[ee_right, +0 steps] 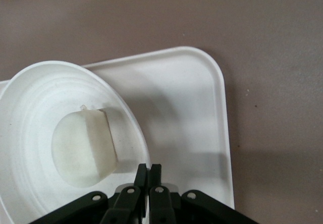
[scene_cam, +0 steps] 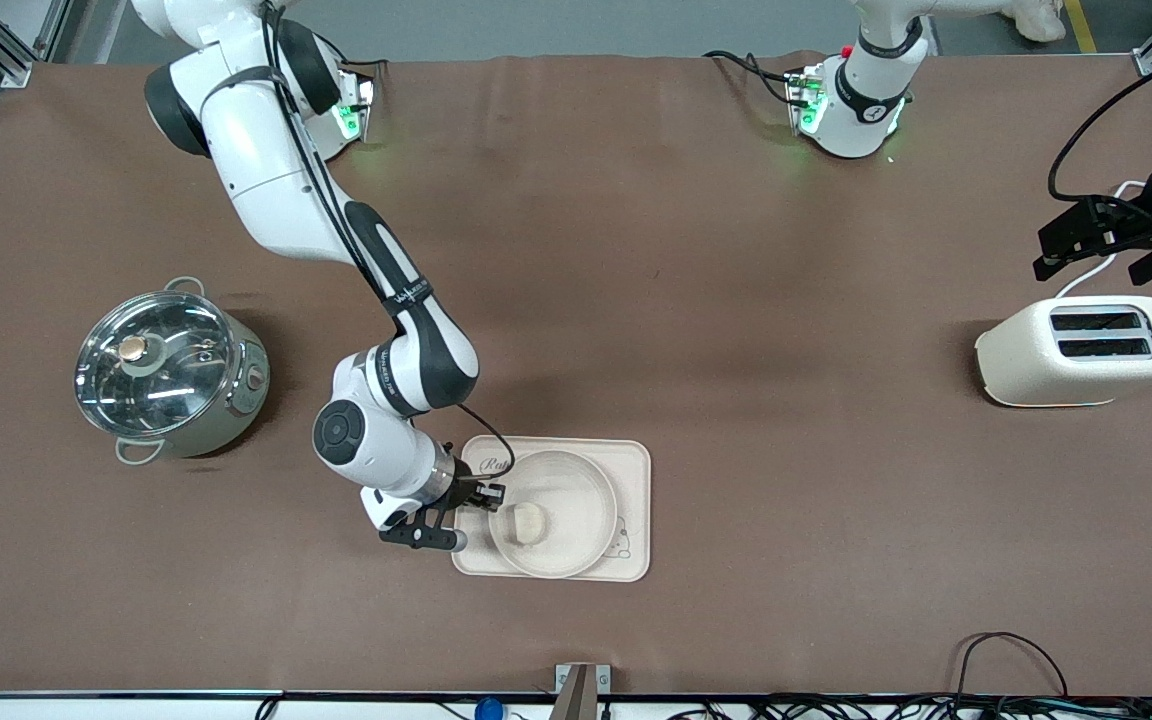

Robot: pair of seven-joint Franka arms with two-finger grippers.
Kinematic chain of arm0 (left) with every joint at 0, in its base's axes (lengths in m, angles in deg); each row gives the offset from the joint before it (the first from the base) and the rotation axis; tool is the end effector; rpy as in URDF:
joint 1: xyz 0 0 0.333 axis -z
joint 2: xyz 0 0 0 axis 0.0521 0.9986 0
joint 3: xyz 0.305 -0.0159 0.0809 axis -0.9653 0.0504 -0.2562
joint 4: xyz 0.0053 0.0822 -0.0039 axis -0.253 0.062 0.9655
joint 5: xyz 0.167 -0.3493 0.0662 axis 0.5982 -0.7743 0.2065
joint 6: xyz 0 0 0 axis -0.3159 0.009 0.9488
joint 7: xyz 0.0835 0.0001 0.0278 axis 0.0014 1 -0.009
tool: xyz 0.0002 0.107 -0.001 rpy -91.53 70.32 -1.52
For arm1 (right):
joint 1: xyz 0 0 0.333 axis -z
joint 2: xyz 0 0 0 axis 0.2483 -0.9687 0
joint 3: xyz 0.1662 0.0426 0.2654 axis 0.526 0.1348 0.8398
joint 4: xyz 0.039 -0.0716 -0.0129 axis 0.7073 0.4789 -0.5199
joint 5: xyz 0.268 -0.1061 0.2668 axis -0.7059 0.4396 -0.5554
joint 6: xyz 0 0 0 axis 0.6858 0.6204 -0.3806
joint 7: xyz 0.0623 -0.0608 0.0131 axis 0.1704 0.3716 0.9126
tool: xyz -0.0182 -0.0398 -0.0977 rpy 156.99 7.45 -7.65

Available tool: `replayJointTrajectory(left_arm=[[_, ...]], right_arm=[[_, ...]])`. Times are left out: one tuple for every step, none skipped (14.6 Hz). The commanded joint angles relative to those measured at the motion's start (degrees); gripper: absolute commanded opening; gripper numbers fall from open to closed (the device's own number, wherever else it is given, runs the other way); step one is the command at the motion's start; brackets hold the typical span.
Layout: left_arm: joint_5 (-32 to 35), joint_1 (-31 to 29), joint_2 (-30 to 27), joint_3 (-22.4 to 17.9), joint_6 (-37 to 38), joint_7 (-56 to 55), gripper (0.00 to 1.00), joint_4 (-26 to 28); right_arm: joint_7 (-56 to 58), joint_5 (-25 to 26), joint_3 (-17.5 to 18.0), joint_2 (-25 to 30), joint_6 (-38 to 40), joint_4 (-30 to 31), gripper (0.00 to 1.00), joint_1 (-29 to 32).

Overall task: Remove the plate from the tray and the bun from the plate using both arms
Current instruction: 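Close the right gripper on the plate rim, then lift the plate with the bun off the tray with the right gripper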

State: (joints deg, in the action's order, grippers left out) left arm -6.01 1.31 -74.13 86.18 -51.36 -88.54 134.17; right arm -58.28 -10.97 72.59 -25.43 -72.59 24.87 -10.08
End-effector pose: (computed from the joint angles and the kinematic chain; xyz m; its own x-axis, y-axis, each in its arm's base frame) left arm 0.5608 -0.0343 0.6468 0.9965 -0.0602 0.0579 -0.0615 -0.9979 0.0203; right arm 0.7211 0.3271 0.2109 0.9848 -0.1582 0.0721 -0.1229 -0.9267 -0.3553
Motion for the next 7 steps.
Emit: replayJointTrajectory(left_arm=[[0.3, -0.3, 0.1, 0.3, 1.1, 0.4, 1.0, -0.8], [0.3, -0.3, 0.1, 0.3, 1.1, 0.4, 1.0, -0.8], [0.3, -0.3, 0.1, 0.3, 1.1, 0.4, 1.0, -0.8], [0.3, -0.3, 0.1, 0.3, 1.0, 0.4, 1.0, -0.8], [0.3, -0.3, 0.1, 0.3, 1.1, 0.4, 1.0, -0.8], [0.3, -0.3, 0.1, 0.3, 1.1, 0.4, 1.0, -0.8], [0.3, -0.3, 0.1, 0.3, 1.1, 0.4, 1.0, -0.8]], right_arm=[[1.2, -1.0, 0.5, 4.7, 4.3, 0.6, 0.0, 1.4], [1.2, -1.0, 0.4, 6.3, 6.2, 0.6, 0.0, 1.6], [1.4, -0.9, 0.4, 7.2, 7.6, 0.6, 0.0, 2.0], [1.5, -0.9, 0.6, 8.3, 8.5, 0.7, 0.0, 2.0], [1.4, -0.7, 0.6, 10.0, 10.4, 1.0, 0.0, 1.7], [1.3, -0.7, 0.5, 11.8, 13.6, 1.1, 0.0, 1.5], [1.3, -0.6, 0.5, 13.9, 18.5, 1.5, 0.0, 1.3]])
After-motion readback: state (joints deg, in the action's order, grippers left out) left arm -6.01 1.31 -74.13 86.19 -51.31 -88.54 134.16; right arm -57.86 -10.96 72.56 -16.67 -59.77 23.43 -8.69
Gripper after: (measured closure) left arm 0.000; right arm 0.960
